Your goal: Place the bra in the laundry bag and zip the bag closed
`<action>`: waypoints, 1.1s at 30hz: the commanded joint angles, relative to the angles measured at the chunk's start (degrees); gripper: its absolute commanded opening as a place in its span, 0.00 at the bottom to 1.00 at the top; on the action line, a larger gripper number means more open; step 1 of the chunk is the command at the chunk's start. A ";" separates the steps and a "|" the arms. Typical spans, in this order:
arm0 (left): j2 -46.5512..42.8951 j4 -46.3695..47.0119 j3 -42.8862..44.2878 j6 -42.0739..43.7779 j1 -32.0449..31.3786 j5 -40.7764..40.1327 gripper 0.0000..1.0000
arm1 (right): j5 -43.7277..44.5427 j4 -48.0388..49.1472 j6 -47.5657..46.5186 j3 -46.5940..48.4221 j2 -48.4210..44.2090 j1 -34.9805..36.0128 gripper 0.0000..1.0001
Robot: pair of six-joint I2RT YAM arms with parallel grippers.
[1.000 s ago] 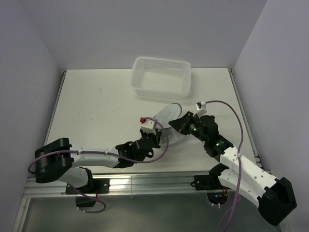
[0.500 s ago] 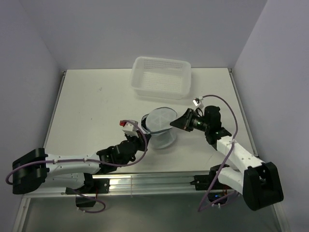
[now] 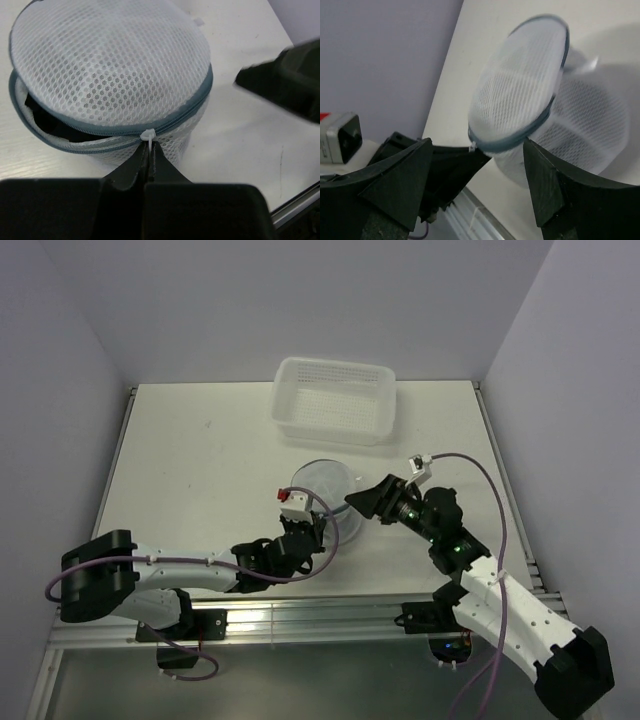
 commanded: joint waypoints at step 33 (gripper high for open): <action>-11.08 -3.35 -8.76 -0.18 2.25 -1.78 0.00 | -3.43 3.20 -5.60 11.41 17.80 -14.12 0.00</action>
